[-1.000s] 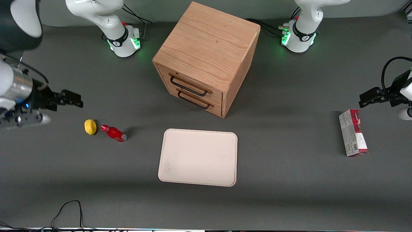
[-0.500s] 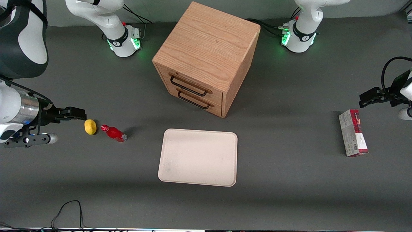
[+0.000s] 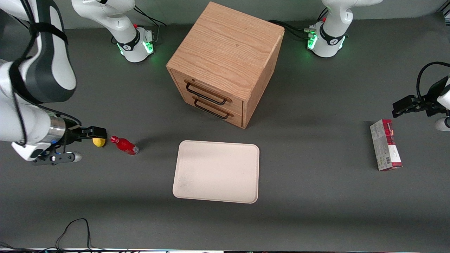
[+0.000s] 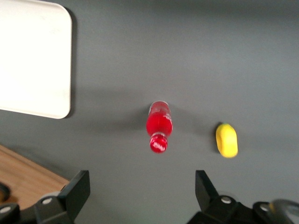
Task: Place coke bottle on tray
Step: 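Lower the right gripper onto the bottle cap end and close it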
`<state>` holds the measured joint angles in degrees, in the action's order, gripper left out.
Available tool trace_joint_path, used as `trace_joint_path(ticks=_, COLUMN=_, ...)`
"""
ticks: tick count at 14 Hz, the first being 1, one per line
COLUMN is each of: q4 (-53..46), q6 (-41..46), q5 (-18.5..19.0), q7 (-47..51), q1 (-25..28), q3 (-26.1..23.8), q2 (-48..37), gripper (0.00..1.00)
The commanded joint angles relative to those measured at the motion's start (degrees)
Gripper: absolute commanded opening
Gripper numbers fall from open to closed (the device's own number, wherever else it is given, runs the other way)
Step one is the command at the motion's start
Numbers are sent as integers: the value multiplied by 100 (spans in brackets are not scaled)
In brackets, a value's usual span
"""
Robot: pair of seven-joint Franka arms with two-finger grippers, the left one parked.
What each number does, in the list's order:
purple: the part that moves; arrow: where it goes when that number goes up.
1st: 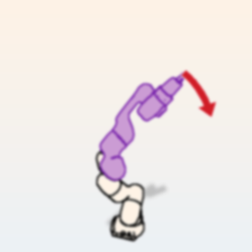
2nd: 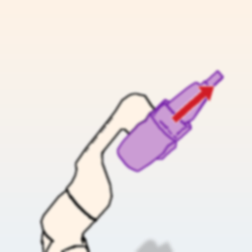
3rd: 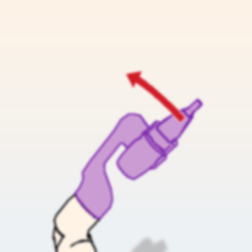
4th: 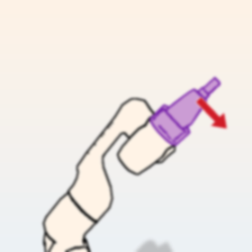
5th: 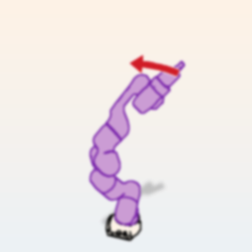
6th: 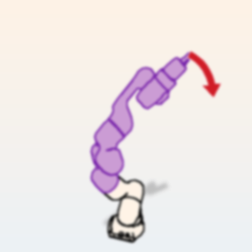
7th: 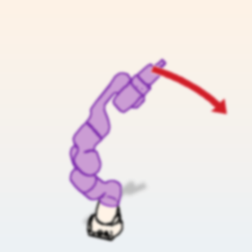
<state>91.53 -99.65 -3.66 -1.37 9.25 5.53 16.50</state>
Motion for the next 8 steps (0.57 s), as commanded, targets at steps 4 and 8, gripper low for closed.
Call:
trace_joint_path(ticks=4, q4=2261, q6=-2222, q5=-13, q7=-311, q1=69, q3=36, q2=-648, gripper=100)
trace_joint_path(ticks=8, q4=2957, q6=-3174, q5=5, q7=-311, q1=174, q3=28, q2=-639, gripper=100)
